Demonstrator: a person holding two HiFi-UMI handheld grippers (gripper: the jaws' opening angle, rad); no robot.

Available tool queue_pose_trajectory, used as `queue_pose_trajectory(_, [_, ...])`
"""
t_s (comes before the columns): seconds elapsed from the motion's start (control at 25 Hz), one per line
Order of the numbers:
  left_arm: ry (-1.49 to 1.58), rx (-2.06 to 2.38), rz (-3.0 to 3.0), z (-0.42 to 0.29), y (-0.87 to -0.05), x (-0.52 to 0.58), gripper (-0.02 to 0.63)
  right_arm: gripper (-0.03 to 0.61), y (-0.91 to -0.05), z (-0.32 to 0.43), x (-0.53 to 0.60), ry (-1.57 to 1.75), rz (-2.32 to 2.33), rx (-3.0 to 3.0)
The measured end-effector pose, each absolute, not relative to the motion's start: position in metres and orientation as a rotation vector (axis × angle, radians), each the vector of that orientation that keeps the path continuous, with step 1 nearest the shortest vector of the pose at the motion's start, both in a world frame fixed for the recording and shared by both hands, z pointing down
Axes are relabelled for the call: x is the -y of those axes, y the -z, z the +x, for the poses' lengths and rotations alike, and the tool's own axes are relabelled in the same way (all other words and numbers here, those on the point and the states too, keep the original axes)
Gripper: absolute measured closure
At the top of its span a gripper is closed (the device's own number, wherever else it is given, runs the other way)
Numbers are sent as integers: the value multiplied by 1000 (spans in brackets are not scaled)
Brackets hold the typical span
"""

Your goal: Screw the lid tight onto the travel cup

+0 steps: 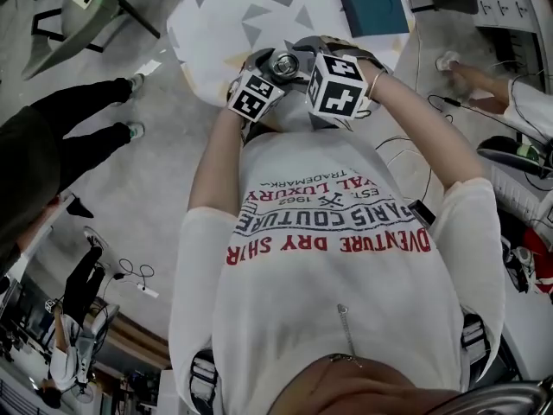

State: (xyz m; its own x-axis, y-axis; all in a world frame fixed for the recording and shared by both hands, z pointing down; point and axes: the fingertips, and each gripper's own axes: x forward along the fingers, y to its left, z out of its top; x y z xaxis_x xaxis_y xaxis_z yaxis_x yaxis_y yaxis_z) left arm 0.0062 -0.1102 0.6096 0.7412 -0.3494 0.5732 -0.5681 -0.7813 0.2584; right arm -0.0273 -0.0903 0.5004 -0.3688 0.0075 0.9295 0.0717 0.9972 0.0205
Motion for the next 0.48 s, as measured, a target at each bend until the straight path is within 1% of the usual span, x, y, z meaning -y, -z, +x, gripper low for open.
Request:
queue_pose_trajectory(0.16, [-735, 698, 2500, 5, -613, 108, 183, 304, -492, -28, 90, 134, -285, 1938])
queue_pose_trajectory(0.48, [-732, 699, 2501, 5, -610, 107, 182, 304, -501, -37, 92, 302, -556, 1866])
